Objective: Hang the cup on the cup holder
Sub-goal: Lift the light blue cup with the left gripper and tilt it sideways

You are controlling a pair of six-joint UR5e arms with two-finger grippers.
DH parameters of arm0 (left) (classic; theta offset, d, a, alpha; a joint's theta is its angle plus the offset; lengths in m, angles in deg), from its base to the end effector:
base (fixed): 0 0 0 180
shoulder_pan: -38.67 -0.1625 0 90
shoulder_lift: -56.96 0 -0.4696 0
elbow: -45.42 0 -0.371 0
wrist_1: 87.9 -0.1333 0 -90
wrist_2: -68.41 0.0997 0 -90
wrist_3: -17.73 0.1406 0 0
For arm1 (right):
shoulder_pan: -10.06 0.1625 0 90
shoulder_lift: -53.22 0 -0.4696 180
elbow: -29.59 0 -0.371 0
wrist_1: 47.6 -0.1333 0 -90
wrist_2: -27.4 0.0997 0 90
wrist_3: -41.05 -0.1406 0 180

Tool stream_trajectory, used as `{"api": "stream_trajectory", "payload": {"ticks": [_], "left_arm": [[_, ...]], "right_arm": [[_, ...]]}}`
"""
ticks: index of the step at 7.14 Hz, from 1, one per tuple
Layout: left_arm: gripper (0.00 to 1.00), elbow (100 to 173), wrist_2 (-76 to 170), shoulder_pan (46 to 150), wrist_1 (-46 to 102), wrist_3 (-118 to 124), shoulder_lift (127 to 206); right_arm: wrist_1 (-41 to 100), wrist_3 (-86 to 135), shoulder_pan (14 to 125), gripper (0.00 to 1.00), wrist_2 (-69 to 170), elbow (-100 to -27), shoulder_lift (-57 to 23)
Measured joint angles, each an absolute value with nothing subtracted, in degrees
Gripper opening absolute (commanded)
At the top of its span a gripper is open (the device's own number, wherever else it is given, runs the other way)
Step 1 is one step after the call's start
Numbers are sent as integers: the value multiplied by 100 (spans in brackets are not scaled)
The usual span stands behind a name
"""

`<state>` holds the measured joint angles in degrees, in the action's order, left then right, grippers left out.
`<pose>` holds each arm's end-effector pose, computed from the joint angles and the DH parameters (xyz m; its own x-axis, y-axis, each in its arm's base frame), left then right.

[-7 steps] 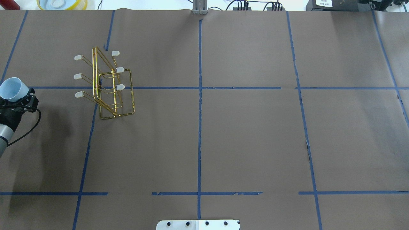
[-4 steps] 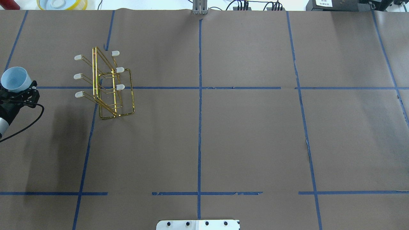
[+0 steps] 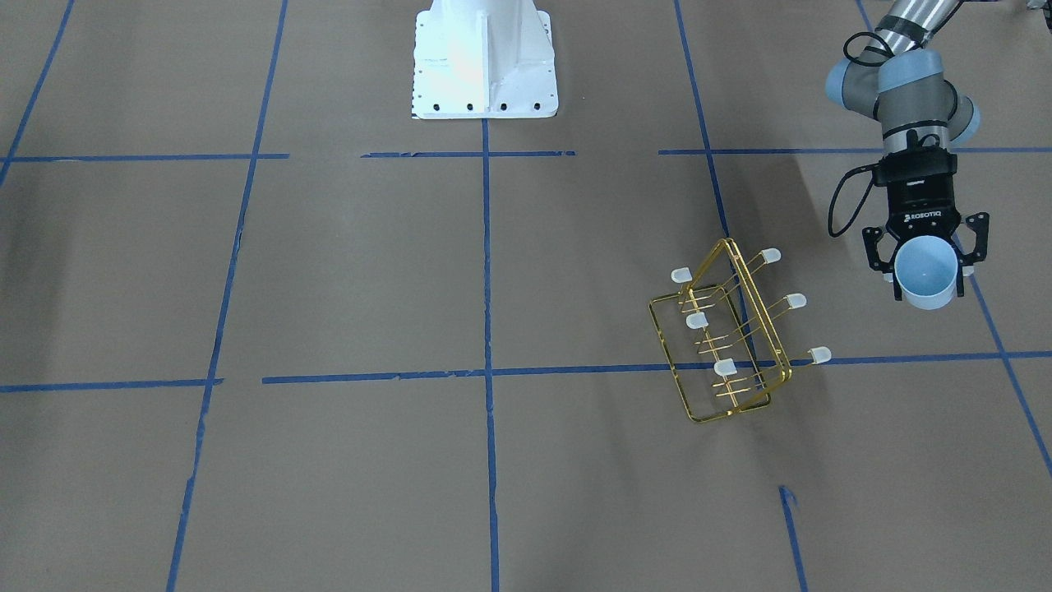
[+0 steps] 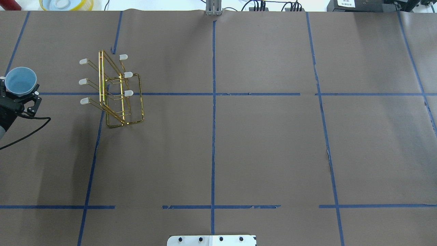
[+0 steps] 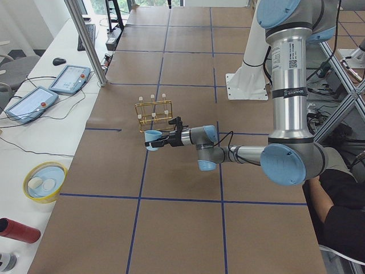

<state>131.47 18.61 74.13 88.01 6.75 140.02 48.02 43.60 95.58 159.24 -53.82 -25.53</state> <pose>0.2260 -0.4361 0.6302 0.9737 0.2271 -0.0202 -0.0256 0.1968 0.9801 -0.0043 -0.5607 0.6993 0.7394 -0.0914 0.6670 0.1111 0.9937 0.0129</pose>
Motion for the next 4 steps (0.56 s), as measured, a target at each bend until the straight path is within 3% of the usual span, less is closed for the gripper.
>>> {"api": "stream_trajectory", "payload": {"ticks": [4], "left_arm": [[0,13522,2263,7425,8817,3251,13764]], "right_arm": [[4802,4360,9558,100,15924,-5382,-2553]]}}
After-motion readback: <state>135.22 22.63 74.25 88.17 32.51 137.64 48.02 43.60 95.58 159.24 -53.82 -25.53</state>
